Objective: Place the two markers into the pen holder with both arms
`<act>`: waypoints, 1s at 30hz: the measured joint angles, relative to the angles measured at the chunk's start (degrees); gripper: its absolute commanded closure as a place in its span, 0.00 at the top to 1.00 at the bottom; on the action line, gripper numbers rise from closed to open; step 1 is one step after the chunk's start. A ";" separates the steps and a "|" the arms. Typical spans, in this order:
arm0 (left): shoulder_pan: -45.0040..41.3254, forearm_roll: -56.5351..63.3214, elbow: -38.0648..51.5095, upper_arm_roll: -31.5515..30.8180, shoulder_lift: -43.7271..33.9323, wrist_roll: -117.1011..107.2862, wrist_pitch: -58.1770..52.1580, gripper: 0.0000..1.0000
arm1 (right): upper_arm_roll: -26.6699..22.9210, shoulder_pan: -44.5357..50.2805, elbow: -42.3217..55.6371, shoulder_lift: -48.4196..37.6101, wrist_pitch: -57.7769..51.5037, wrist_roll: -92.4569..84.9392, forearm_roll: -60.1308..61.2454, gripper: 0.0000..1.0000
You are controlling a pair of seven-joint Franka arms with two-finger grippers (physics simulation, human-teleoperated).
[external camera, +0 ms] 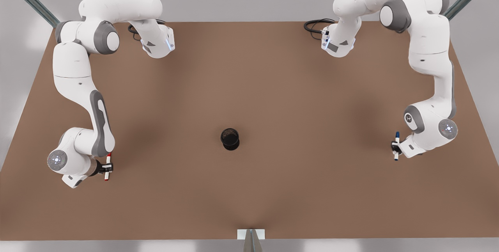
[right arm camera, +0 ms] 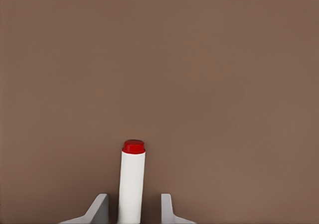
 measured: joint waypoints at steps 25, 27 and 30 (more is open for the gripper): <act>-33.54 -71.15 25.13 -24.76 11.62 22.61 13.82 0.21 | 2.82 6.29 2.40 -20.95 -13.69 0.42 0.04 0.21; -33.78 -71.86 25.29 -24.76 12.64 24.90 15.45 0.21 | 4.27 6.17 2.40 -22.25 -15.22 0.83 0.04 0.21; -34.97 -72.43 26.19 -24.76 14.36 27.94 17.63 0.21 | 6.05 6.25 2.44 -23.45 -16.73 1.52 0.02 0.21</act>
